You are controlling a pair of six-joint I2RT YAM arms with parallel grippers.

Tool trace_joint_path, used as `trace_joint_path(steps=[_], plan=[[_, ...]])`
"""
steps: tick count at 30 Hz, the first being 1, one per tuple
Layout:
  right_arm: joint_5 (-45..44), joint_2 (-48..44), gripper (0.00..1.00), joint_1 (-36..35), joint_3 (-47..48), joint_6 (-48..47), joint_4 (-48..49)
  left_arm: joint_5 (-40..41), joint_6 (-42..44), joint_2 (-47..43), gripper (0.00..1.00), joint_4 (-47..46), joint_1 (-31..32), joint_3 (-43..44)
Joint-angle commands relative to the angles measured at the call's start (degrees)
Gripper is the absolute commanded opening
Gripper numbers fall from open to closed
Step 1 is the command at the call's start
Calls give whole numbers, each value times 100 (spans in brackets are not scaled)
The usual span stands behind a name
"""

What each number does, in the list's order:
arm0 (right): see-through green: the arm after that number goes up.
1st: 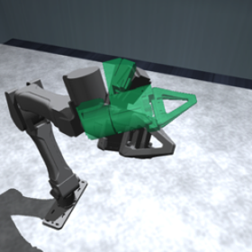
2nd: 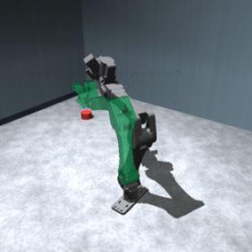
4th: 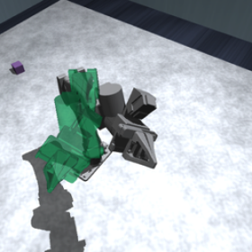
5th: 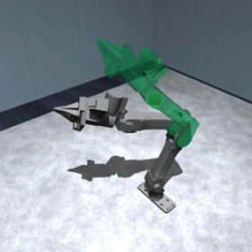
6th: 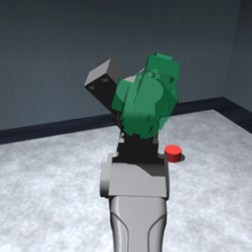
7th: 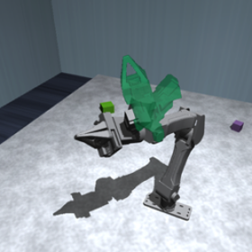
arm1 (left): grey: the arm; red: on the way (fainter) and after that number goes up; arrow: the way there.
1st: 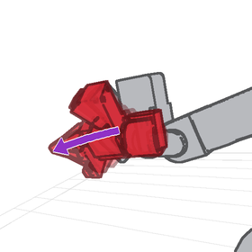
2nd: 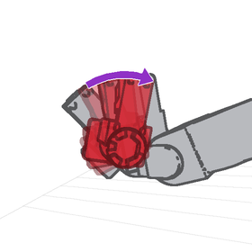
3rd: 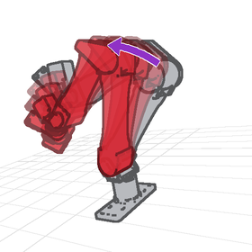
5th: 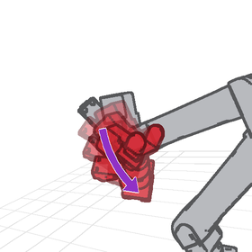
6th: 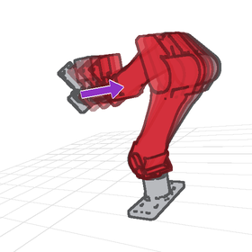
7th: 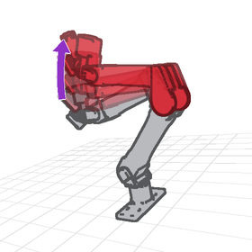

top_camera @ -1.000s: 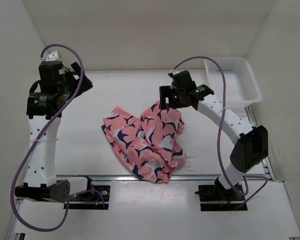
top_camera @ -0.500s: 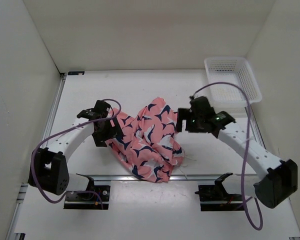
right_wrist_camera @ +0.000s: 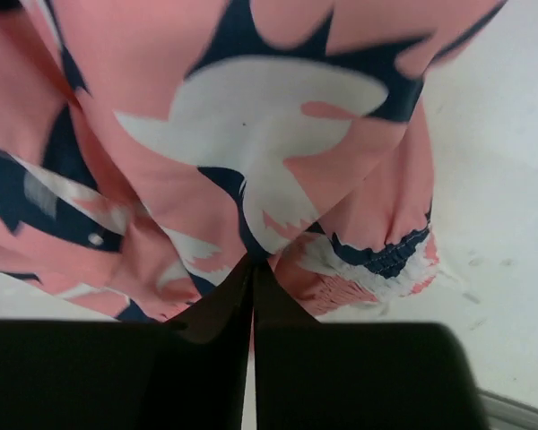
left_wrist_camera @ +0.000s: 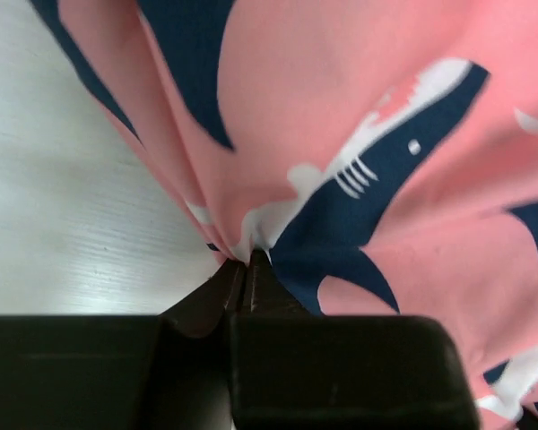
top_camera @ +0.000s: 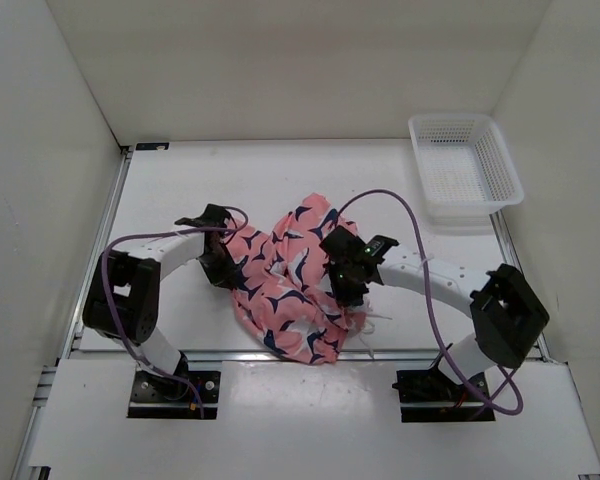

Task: Fold and stack the shorts
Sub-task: Move the shorts to the center of the board

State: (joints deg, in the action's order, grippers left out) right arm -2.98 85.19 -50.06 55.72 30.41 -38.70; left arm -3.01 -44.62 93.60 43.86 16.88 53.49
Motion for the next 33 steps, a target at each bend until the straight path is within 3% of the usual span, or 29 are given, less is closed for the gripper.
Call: trace_joint_path(steps=[1, 6, 10, 11, 12, 13, 14, 16, 17, 19, 21, 25, 29, 33], plan=[[-376, 251, 0, 259, 859, -500, 240, 71, 85, -674, 10, -97, -10, 179], [-730, 1252, 0, 1540, 2528, -1195, 249, 195, 85, -1273, 10, 254, -10, 232], [-633, 2892, 0, 2202, 4895, -1459, 153, 301, 32, -1520, 10, 431, -10, 232], [-468, 3203, 4, 2298, 5400, -1459, 13, 370, 32, -1590, 10, 500, -10, 292], [-353, 3484, 20, 2465, 5918, -1381, -171, 371, 32, -1591, 18, 553, -10, 371], [-213, 3931, 64, 2518, 6811, -1311, -521, 449, 32, -1652, 42, 710, -10, 424], [-90, 4048, 79, 2519, 7081, -1310, -629, 528, 32, -1652, 61, 782, -10, 529], [-88, 3893, 95, 2519, 7198, -1257, -630, 529, 32, -1723, 100, 861, -10, 635], [-271, 3543, 100, 2519, 6780, -1205, -395, 581, 32, -1801, 100, 922, -10, 749], [-351, 3044, 100, 2519, 6094, -1135, -271, 731, 32, -1854, 100, 984, -10, 873], [-554, 2044, 100, 2519, 4681, -1011, 211, 923, 164, -1854, 99, 1037, -71, 1048], [-554, 317, 100, 2624, 2289, -555, 916, 1153, 296, -1793, 81, 1230, -422, 1154], [-169, -1124, 98, 2624, 487, -124, 969, 1022, 349, -1802, 85, 1091, -966, 558], [491, -2277, 95, 2572, -868, 482, 855, 3, 402, -1881, 92, 546, -1819, -321]])
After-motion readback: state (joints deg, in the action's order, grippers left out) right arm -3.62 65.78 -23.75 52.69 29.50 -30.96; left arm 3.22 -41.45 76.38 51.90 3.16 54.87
